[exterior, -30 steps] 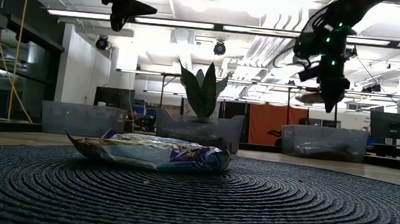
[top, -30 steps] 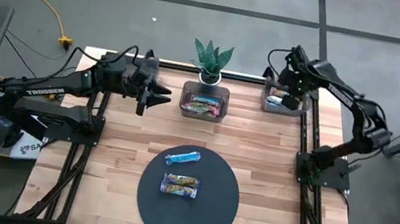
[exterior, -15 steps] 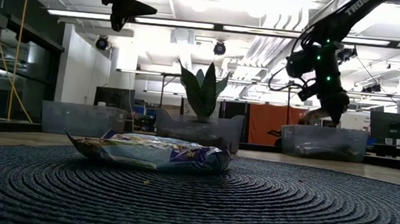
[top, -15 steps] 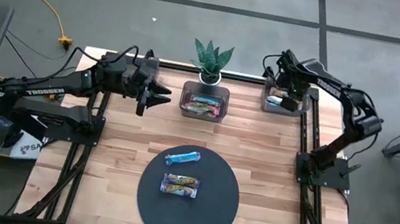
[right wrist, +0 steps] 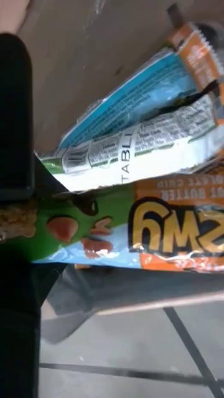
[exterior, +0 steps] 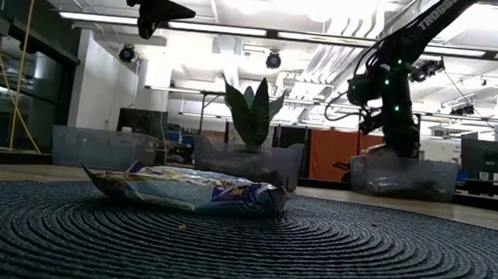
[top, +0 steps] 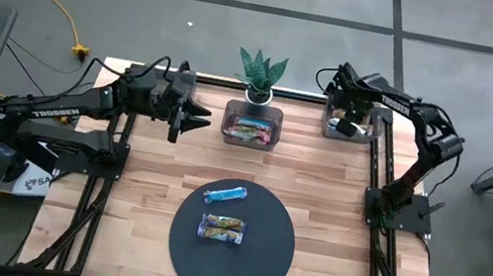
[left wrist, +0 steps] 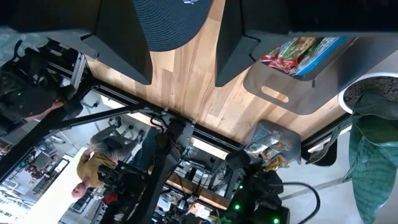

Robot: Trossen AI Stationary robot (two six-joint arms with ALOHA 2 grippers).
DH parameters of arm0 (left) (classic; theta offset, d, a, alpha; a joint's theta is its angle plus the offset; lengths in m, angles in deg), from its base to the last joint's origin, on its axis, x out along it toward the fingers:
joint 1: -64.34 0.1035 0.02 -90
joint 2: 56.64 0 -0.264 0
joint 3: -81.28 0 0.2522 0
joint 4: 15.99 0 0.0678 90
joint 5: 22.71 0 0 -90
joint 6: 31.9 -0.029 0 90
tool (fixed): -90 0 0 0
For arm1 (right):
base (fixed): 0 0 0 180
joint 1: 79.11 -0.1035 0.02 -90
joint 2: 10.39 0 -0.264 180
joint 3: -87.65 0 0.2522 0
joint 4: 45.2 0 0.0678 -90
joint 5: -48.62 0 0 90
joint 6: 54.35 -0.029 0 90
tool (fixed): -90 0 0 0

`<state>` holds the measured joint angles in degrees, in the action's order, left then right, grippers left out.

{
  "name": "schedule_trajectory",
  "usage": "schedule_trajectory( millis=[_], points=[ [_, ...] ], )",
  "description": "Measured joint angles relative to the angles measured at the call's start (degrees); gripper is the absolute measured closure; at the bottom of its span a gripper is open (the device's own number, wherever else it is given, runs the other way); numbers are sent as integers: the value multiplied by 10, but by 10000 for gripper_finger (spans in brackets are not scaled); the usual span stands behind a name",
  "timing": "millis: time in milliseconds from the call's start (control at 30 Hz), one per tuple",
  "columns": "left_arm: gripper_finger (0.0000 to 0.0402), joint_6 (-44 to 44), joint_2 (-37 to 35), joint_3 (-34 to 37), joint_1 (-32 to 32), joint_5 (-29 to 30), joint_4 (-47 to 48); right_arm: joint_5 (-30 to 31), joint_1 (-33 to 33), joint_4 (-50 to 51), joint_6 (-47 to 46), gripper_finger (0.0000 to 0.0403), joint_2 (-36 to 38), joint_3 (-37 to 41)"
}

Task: Pick and place Granola Bars by type
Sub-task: Put the yellow granola bar into the right black bin, then put the blue granola bar into the left black bin

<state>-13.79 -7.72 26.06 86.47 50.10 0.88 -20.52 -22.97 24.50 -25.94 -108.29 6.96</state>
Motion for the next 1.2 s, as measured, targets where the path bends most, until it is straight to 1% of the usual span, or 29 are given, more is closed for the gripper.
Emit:
schedule_trajectory(
  millis=[233,467,600,700,833,967,1067,1133,1200],
  points=[
    [229,2,0,0,0,0,0,-1,0,1,-1,364,-25,0],
    [229,4,0,0,0,0,0,0,0,1,-2,363,-27,0],
    [229,4,0,0,0,0,0,3,1,3,-29,361,-27,0],
    [229,4,0,0,0,0,0,2,1,11,-31,344,-27,0],
    [229,4,0,0,0,0,0,3,1,25,-38,304,-27,0],
    [229,4,0,0,0,0,0,18,1,35,-43,268,-27,0],
    [229,4,0,0,0,-1,0,45,1,44,-62,254,-27,0],
    [229,4,0,0,0,-1,0,71,1,53,-79,252,-27,0],
    [229,4,0,0,0,-1,0,83,-2,68,-101,254,-26,-8]
  ],
)
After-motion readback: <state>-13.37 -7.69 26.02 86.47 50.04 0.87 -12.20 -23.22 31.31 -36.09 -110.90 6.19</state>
